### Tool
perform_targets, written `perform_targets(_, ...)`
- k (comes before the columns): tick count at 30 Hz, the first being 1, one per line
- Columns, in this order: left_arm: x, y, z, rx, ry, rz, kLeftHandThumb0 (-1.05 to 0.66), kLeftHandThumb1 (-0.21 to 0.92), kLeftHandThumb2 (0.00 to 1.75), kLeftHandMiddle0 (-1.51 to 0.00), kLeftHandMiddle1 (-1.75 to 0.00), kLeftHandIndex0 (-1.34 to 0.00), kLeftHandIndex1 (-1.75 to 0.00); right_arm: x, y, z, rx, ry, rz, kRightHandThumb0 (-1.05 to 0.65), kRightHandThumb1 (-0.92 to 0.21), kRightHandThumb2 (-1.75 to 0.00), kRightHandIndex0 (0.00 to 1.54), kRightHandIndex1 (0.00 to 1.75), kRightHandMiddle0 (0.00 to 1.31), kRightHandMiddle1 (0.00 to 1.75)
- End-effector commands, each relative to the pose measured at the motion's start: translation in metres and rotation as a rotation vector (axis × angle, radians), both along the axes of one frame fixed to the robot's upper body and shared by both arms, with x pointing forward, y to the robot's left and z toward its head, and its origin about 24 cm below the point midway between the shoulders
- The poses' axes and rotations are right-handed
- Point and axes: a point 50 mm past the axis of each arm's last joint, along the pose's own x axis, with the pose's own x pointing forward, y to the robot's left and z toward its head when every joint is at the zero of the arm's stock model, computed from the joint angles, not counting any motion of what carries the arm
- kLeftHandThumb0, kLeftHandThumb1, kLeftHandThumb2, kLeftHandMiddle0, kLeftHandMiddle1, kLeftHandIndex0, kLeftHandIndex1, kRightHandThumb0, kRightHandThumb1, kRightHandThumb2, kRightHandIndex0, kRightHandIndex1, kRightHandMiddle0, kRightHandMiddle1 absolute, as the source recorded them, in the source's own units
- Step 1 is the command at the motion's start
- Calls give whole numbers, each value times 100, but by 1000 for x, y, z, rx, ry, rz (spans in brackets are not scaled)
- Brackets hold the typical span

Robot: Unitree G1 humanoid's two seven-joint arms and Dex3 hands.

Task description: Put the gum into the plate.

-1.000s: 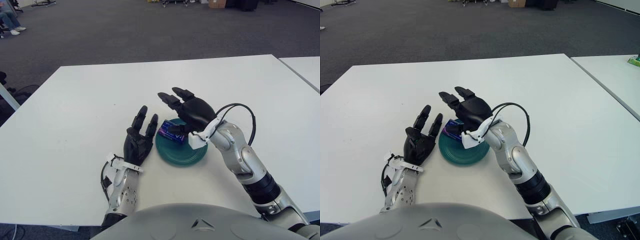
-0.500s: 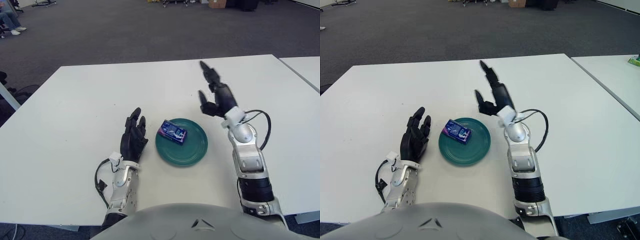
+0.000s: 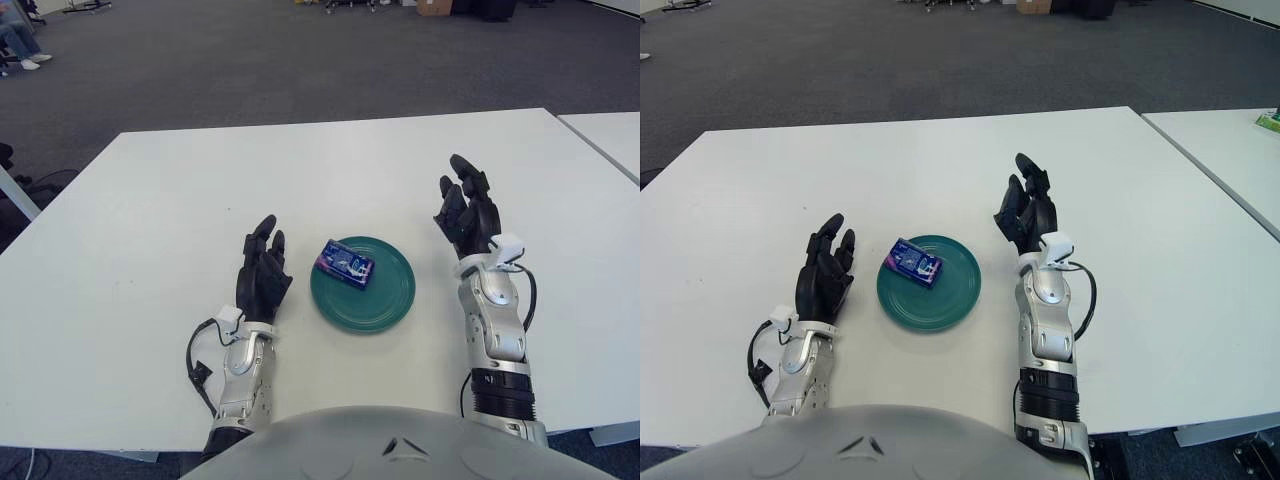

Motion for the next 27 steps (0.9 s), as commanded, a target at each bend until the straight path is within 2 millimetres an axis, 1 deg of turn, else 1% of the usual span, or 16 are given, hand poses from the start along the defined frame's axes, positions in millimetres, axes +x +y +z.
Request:
perform_targets(1,-14,-8,-10,-17,53,42,-97,92,97,-29,-1,0,-78,-1,-7,-4,24,-16,-28,-87,-92,-88,35,5,0,80)
perform_targets(5,-15,-7,-9,45,41,25,-99,92,98,-29,-1,0,-79,-8,-15,-25,4,31,-64,-86,-92,-91,34,4,0,76)
perform_targets(12,-16,-4,-8,94,32,-14,-102,92,100,-27,0,0,-76,-24,-13,-61,-62,142,-78,-85,-92,-93,30,1,0,66)
perform_targets(17,-16,-4,-10,115,45,-44,-102,92,103,-20,0,0,-69,-29,-11,-70,-123,191,-57,-84,-92,-97,22,0,0,56)
perform_targets(20,-15,-3,-12,115,60,-43,-102,92,104,-18,0,0,-67,-31,-8,-71,-161,218,-43,-84,-92,-98,19,0,0,51)
perform_targets(23,-14,-3,-14,117,69,-37,-102,92,106,-16,0,0,-64,-33,-5,-72,-189,244,-29,-85,-92,-100,13,0,0,41)
perform_targets(27,-15,-3,-14,134,75,-31,-104,92,106,-15,0,0,-62,-35,-1,-72,-210,275,-6,-85,-92,-101,9,0,0,33)
